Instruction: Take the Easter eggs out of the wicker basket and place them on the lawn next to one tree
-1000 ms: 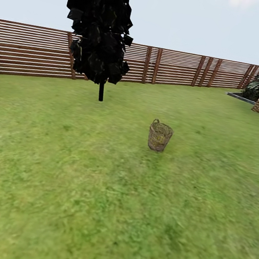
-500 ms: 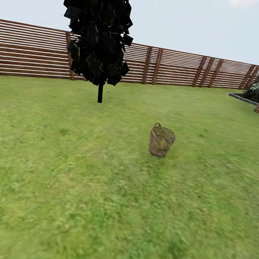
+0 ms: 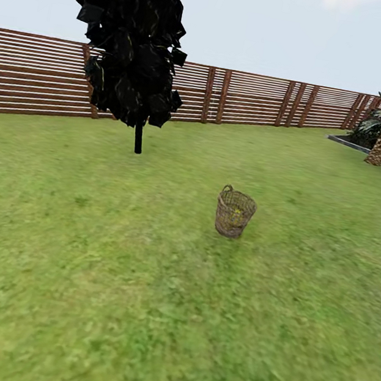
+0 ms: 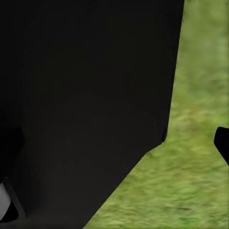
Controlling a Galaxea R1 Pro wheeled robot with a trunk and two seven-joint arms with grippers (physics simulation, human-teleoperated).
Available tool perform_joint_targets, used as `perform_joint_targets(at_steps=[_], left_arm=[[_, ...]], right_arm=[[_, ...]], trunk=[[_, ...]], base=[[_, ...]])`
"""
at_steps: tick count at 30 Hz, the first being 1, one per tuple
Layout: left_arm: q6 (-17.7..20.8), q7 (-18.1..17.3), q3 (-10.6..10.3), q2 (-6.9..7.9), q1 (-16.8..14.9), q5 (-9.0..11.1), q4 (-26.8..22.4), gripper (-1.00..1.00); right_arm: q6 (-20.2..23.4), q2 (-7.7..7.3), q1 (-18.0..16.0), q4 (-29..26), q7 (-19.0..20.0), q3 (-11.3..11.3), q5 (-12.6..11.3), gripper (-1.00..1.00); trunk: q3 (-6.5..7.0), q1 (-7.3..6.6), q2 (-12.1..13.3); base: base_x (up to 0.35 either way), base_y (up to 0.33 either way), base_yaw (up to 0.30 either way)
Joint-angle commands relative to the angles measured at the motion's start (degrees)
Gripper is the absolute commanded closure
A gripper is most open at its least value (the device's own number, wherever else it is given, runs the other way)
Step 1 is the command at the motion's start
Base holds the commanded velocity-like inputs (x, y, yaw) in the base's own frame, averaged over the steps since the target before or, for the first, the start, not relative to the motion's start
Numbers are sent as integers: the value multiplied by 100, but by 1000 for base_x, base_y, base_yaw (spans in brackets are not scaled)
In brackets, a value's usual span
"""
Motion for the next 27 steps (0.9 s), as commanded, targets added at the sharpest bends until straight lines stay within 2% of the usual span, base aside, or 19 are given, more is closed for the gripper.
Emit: perform_joint_targets(at_steps=[1, 12, 27], left_arm=[[-15, -20, 2, 2, -2, -1, 2, -100], [-15, -20, 3, 2, -2, -2, 2, -100], [-15, -20, 2, 2, -2, -3, 1, -100]], right_arm=[[-23, 4, -2, 4, -15, -3, -2, -100], [-24, 9, -2, 4, -15, -3, -2, -100], [-27, 9, -2, 4, -15, -3, -2, -100]], trunk=[[-4, 3, -2], [-4, 3, -2], [-4, 3, -2]], base=[[303, 151, -44], [298, 160, -35], [294, 165, -247]])
